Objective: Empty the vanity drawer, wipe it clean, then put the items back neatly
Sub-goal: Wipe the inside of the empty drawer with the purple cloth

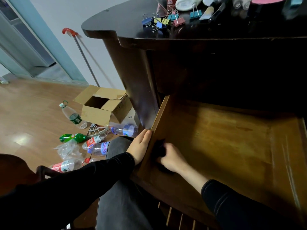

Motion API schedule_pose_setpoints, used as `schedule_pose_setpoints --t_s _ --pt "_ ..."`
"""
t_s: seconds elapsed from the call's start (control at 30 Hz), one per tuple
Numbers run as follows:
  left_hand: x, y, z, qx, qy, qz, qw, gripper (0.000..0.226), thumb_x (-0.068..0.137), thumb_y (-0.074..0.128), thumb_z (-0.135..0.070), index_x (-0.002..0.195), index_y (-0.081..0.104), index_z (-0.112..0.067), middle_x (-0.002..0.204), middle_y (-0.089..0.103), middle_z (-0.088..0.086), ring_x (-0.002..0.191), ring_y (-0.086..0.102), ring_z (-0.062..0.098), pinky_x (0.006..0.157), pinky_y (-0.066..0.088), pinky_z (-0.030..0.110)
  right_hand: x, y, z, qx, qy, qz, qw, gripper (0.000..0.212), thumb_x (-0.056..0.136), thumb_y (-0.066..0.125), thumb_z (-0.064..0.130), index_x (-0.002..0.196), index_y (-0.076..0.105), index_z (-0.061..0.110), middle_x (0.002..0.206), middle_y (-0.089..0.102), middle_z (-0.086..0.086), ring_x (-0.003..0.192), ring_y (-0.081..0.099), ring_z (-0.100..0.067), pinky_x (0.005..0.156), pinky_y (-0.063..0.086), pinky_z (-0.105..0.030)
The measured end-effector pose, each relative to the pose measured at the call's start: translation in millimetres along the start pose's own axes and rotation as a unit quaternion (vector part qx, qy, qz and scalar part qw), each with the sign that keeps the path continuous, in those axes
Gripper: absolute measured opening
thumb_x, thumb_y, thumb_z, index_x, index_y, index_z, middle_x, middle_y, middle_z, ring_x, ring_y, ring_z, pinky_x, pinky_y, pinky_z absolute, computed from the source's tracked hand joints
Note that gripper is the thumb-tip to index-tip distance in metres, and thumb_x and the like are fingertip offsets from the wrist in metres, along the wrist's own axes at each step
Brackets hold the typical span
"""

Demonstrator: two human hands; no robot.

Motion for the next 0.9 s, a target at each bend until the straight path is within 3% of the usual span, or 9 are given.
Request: schedule_pose_setpoints --t_s 0.07,0.13,0.2,0.37,0.43,0.57,0.7,0.77,0.9 --pt "0.0 -0.4 0.2 0.005 0.004 -0.004 1.000 0.027 0.106 0.030 -0.048 0.120 0.051 -0.039 0.106 0.049 -0.023 0.087 0.045 -0.017 0.095 0.024 0.018 1.5 0.9 -4.3 -0.003 0.023 0.014 1.000 0.052 0.086 0.075 0.016 0.134 0.056 0.021 0.129 0.062 0.000 0.122 0.059 -0.024 0.102 0.049 -0.033" --pt "0.9 -0.3 -1.1 0.008 0.012 -0.005 1.000 0.020 0.106 0.032 -0.047 0.104 0.051 -0.045 0.101 0.049 -0.026 0.083 0.046 -0.023 0.091 0.026 0.016 4.7 -10.7 6.6 -0.008 -0.012 -0.002 1.000 0.036 0.077 0.078 0.019 0.109 0.067 0.030 0.109 0.071 0.007 0.103 0.067 -0.017 0.092 0.057 -0.039" --pt "0.9 -0.8 1.0 0.003 0.016 -0.007 1.000 0.019 0.106 0.033 -0.045 0.107 0.052 -0.044 0.106 0.051 -0.020 0.086 0.044 -0.023 0.089 0.028 0.013 3.9 -23.3 14.4 0.031 -0.036 -0.037 0.998 0.027 0.066 0.081 0.027 0.090 0.069 0.035 0.090 0.074 0.012 0.086 0.070 -0.007 0.083 0.059 -0.038" --pt "2.3 -0.7 3.4 0.010 0.009 -0.007 1.000 0.019 0.106 0.032 -0.047 0.102 0.051 -0.045 0.109 0.054 -0.017 0.089 0.047 -0.019 0.090 0.026 0.015 -2.4 8.8 -1.0 -0.033 0.007 0.026 0.999 0.054 0.085 0.074 0.015 0.136 0.056 0.020 0.131 0.063 -0.001 0.118 0.061 -0.023 0.098 0.052 -0.032" --pt "2.9 -0.6 5.3 0.012 0.007 -0.006 1.000 0.016 0.106 0.031 -0.048 0.109 0.047 -0.043 0.108 0.050 -0.019 0.085 0.044 -0.022 0.090 0.026 0.014 -1.9 7.5 4.1 -0.037 -0.003 0.040 0.999 0.050 0.083 0.075 0.013 0.131 0.060 0.020 0.126 0.065 -0.001 0.115 0.063 -0.024 0.094 0.053 -0.033" --pt "5.7 -0.5 6.9 0.000 0.012 -0.004 1.000 0.040 0.106 0.033 -0.045 0.137 0.049 -0.026 0.117 0.045 -0.016 0.095 0.043 -0.013 0.096 0.023 0.013 -5.5 -15.9 25.2 0.034 -0.069 0.006 0.997 0.033 0.059 0.080 0.036 0.090 0.069 0.032 0.087 0.074 0.014 0.081 0.068 -0.002 0.074 0.057 -0.032" --pt "4.0 -1.0 5.4 0.024 0.010 -0.007 1.000 0.021 0.107 0.033 -0.042 0.120 0.047 -0.034 0.101 0.045 -0.025 0.079 0.043 -0.035 0.070 0.021 -0.013 -9.1 3.7 14.7 0.052 -0.038 0.042 0.997 0.043 0.074 0.083 0.017 0.114 0.067 0.022 0.109 0.072 0.006 0.106 0.068 -0.018 0.096 0.055 -0.039" --pt "3.0 -1.0 3.7 0.022 0.006 -0.004 1.000 0.015 0.107 0.032 -0.044 0.110 0.045 -0.038 0.097 0.047 -0.026 0.079 0.045 -0.033 0.069 0.025 -0.010 -9.3 8.4 8.4 0.045 -0.017 0.057 0.997 0.045 0.078 0.082 0.012 0.119 0.064 0.020 0.106 0.066 0.009 0.114 0.064 -0.023 0.098 0.052 -0.033" --pt "6.5 -0.2 8.7 0.003 0.008 0.000 1.000 0.026 0.106 0.032 -0.045 0.123 0.049 -0.035 0.117 0.050 -0.015 0.102 0.047 -0.004 0.098 0.026 0.017 -9.5 -2.5 22.9 0.031 -0.074 0.042 0.996 0.040 0.067 0.082 0.034 0.102 0.068 0.022 0.098 0.073 0.007 0.096 0.070 -0.014 0.087 0.058 -0.041"
Point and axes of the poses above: each hand's wrist, its own x-axis towards the middle knuckle, its own y-axis out of the palm, z = x × y, the point moved 8 cm from there along x, towards the middle knuckle
